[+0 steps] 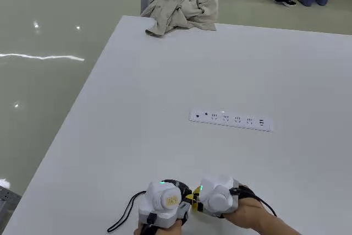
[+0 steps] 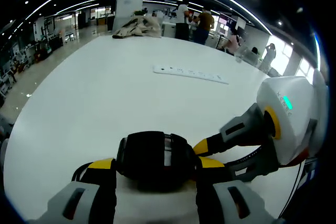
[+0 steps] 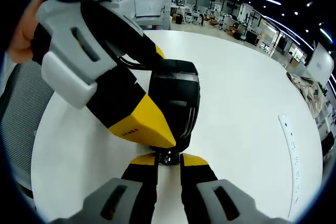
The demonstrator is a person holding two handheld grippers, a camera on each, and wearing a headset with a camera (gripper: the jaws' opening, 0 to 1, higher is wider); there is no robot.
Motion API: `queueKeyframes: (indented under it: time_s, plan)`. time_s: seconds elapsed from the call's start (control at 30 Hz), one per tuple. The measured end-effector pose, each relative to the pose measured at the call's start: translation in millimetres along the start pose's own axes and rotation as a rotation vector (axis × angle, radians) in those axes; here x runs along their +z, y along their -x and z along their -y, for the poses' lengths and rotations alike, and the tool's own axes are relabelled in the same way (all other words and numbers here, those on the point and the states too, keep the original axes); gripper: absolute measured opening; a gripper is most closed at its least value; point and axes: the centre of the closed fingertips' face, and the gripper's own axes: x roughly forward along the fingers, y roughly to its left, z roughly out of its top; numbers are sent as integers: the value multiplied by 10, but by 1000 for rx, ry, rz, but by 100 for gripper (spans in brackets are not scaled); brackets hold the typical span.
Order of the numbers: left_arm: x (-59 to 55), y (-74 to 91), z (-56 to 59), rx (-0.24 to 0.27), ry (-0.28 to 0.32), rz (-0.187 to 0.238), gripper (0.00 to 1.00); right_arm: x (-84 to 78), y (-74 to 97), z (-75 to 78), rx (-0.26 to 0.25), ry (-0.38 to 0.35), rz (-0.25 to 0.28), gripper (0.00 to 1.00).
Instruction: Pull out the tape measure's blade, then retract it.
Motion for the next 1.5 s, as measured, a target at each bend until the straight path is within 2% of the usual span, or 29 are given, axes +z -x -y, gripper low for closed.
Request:
queueKeyframes:
  time_s: [0.37,0.6,0.93,1.0,1.07,1.2,1.47,1.5]
  plan:
    - [8,-11,38,-13,-8,-1,65,-12,-6,15,-12,-29,2,20]
    - [20,-8,44,-19,-13,0,67,-27,-1,35,-34,-84,10,25]
    - [5,44,12,-14,-25,2,73,-49,24,51,-89,-150,10,33]
    - [2,56,12,-19,-26,6,73,-73,43,62,-113,-184,13,35]
    - [-2,69,14,-26,-26,9,73,-71,64,68,-131,-270,46,41]
    - [-10,87,23,-36,-35,13,74,-109,108,47,-154,-266,42,41]
    - [-6,170,54,-63,-63,30,78,-73,222,35,-203,-343,84,44]
    - [-9,187,52,-65,-64,30,78,-64,260,46,-225,-351,87,44]
